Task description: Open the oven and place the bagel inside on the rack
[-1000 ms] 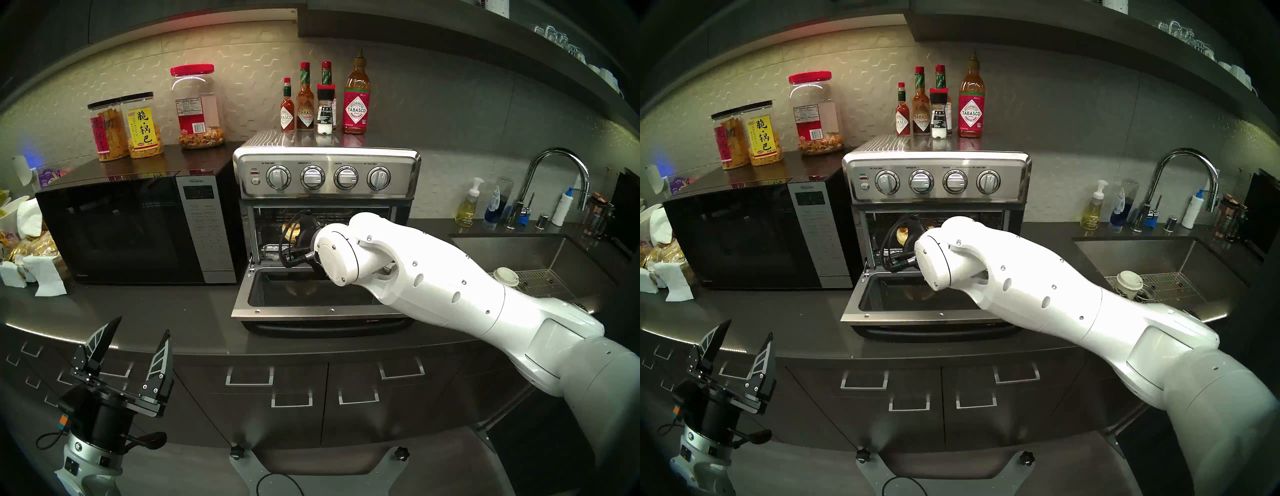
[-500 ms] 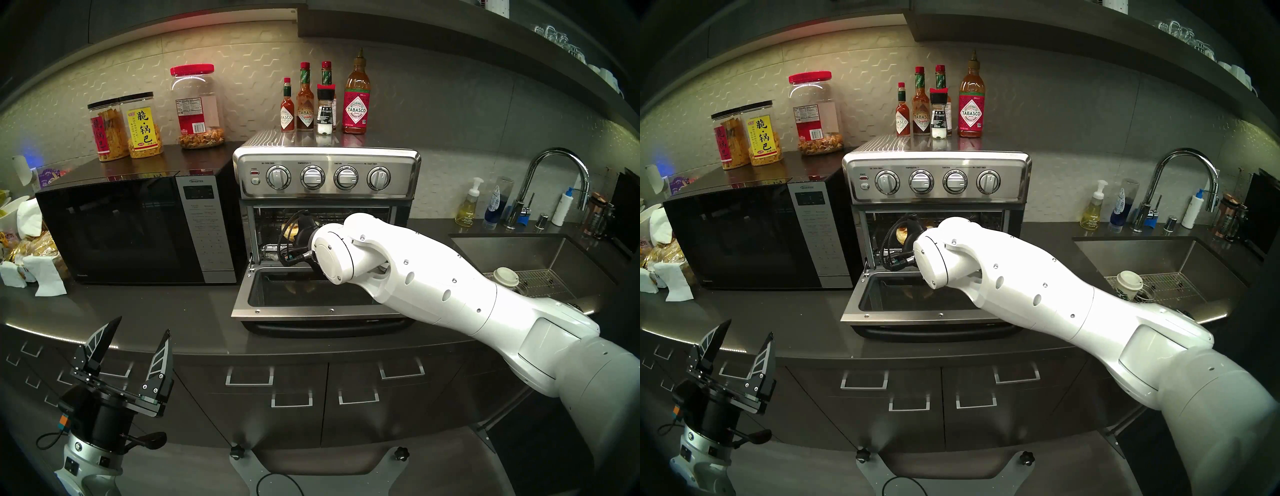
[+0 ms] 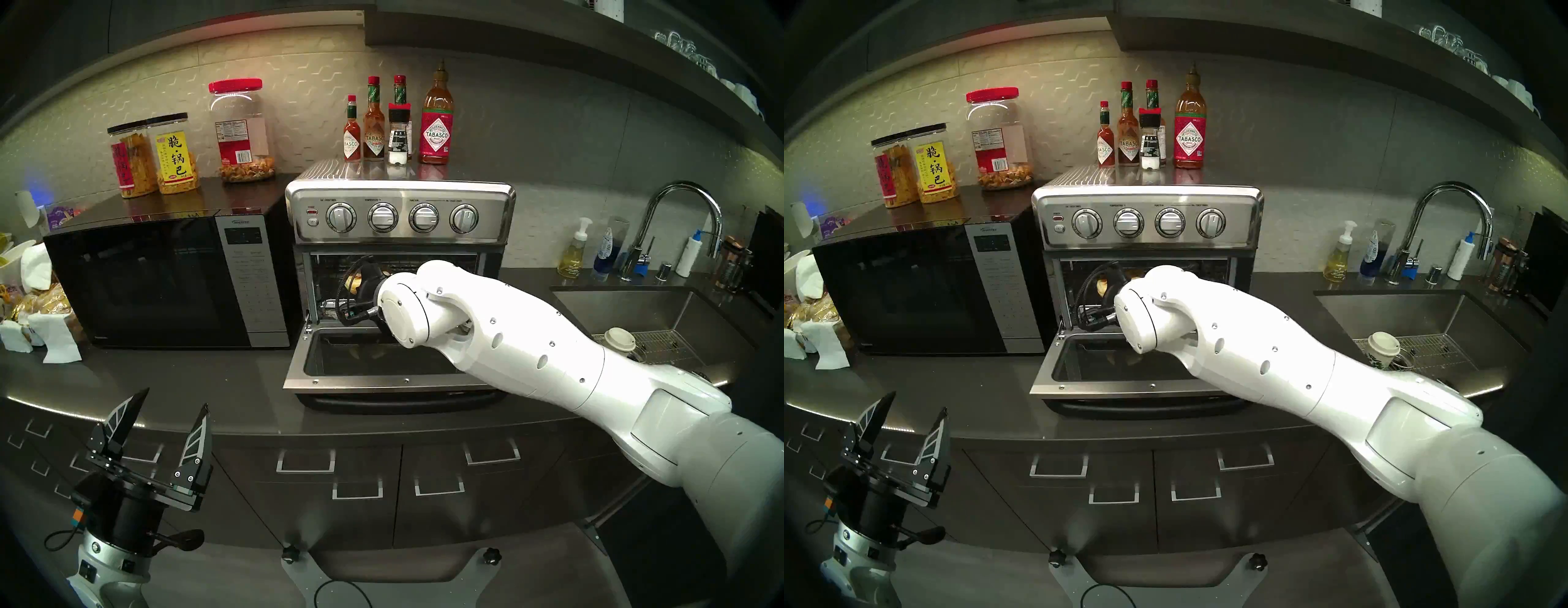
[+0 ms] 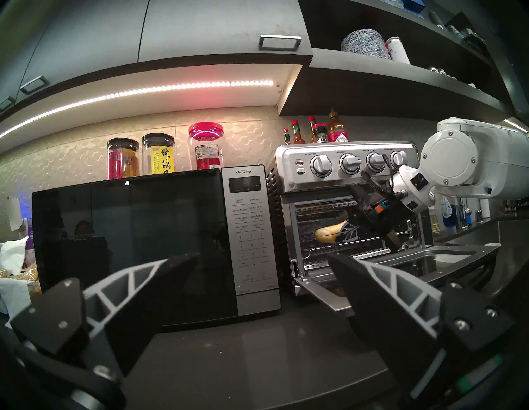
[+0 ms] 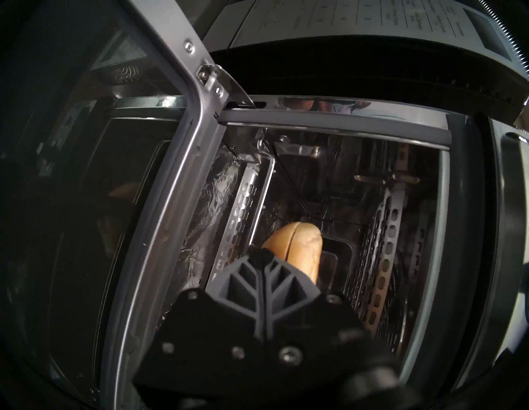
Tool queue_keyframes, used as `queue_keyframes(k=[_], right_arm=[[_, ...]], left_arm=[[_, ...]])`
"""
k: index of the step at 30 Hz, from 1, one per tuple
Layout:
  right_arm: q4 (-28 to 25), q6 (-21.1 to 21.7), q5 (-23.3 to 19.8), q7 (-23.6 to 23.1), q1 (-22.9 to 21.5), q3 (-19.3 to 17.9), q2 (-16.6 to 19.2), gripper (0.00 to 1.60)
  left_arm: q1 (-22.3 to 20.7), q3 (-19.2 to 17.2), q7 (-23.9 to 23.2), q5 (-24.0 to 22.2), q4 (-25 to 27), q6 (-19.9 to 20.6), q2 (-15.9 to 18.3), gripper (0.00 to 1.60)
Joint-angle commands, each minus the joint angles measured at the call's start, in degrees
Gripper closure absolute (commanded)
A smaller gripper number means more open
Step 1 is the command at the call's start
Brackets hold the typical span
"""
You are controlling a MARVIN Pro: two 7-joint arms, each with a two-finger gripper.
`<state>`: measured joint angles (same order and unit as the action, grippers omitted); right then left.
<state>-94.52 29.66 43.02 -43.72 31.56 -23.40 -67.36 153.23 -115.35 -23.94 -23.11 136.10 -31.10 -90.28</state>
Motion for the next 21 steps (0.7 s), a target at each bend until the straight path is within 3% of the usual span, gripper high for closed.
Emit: queue_keyframes(k=[1, 13, 21], right_arm=[[-2.6, 0.2, -0.2, -0.5, -0.5, -0.8, 1.1, 1.6], [-9.4, 0.1, -1.6, -0.9, 2.0, -1.4, 6.3, 1.6], [-15.9, -0.7, -2.7, -1.0, 3.4, -2.7, 11.8, 1.6]], left_arm=[[0.1, -0.1, 0.0, 0.0, 1.2, 0.0, 0.0, 0.0], [0.0, -0.1, 0.0, 0.0, 1.2, 0.0, 0.0, 0.0], [0.0, -0.1, -0.1, 0.0, 1.1, 0.0, 0.1, 0.0]])
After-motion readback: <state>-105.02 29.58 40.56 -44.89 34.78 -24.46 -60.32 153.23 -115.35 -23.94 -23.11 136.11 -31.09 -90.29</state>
